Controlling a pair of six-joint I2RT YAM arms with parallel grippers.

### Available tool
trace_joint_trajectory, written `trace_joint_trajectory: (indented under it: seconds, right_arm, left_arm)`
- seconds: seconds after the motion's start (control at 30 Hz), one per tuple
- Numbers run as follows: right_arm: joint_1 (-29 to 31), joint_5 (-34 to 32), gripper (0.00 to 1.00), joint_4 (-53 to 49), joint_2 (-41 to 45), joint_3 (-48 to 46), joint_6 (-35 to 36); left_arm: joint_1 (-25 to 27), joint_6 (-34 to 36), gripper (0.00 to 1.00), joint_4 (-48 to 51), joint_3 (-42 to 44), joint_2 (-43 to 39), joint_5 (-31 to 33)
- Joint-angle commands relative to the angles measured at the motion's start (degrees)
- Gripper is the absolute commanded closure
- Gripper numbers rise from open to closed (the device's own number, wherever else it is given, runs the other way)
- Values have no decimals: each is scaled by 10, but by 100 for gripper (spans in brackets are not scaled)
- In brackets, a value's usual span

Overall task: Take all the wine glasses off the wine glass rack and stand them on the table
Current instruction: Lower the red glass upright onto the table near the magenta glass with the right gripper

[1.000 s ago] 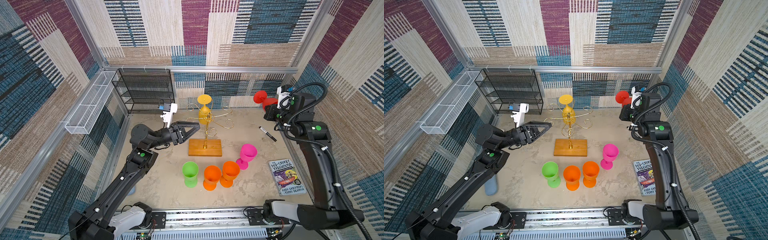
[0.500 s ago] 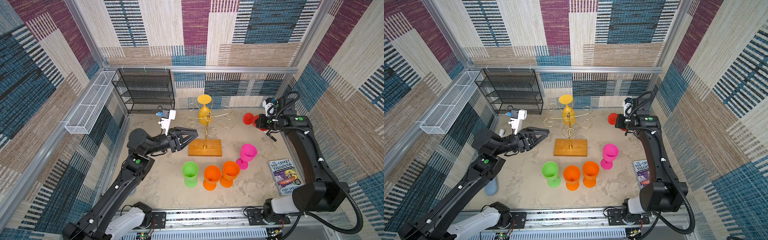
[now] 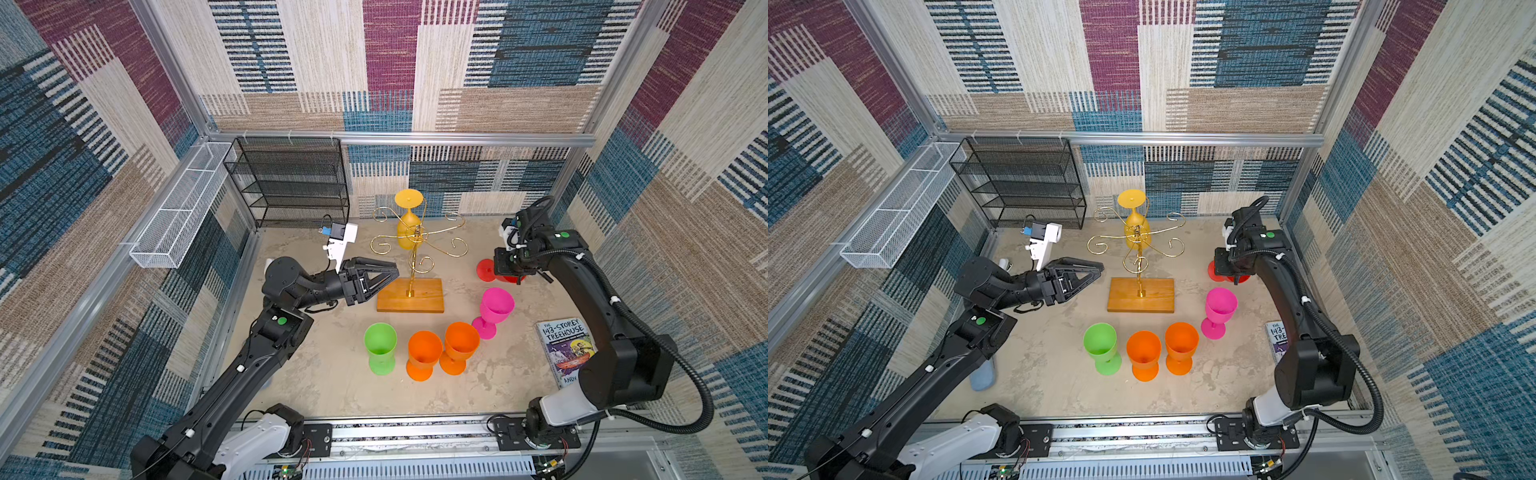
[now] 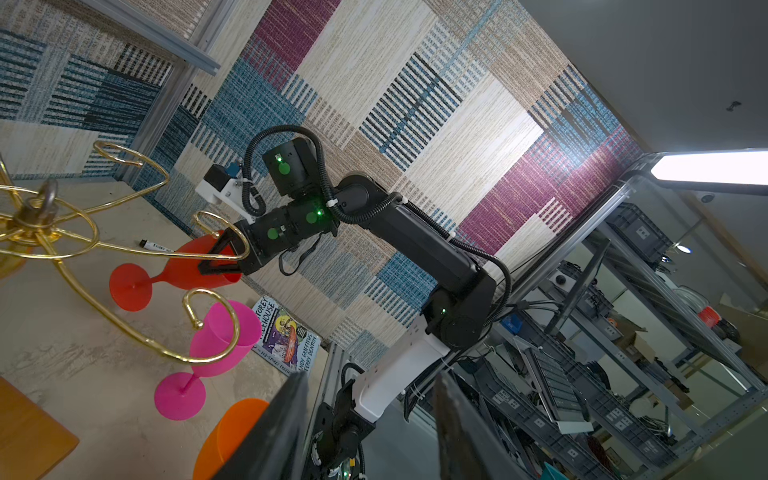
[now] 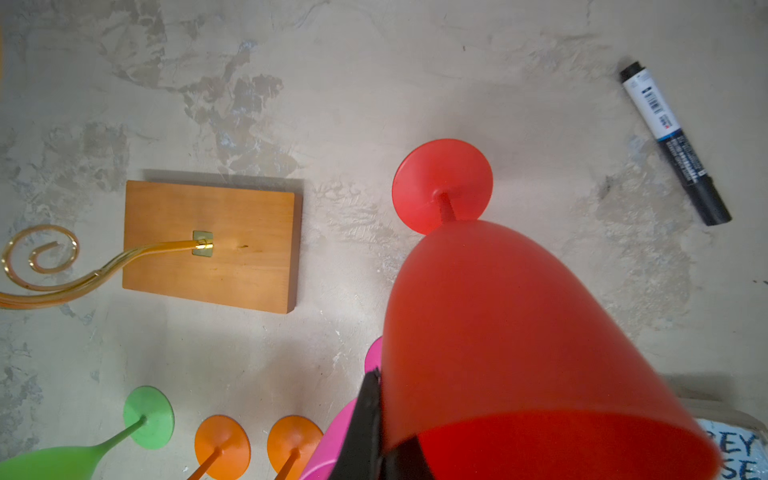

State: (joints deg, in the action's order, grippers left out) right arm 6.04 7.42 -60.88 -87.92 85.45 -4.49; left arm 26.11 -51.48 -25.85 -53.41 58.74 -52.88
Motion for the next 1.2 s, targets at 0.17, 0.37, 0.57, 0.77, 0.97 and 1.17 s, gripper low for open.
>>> trace_joint_trajectory:
  seconds: [0.17,0.37,0.57,0.77,0.97,1.17]
  right_arm:
    - [15,-19,100,-25,-14,12,4]
    - [16,-11,100,-29,-24,18,13]
    - [16,-23,100,-58,-60,49,21]
    - [16,-18,100,-92,-112,99,24]
    - [17,-9,100,-106,-153,140,24]
    - [25,-17,100,-118,-173,148,19]
  left_arm:
    - [0,-6,49,-24,2,1,-16]
    - [0,-19,49,-41,5,6,-18]
    - [0,-30,49,-57,12,7,-19]
    - [0,-31,49,-53,10,8,-24]
    - [0,-32,48,-52,10,9,-30]
    - [0,-31,48,-50,9,12,-34]
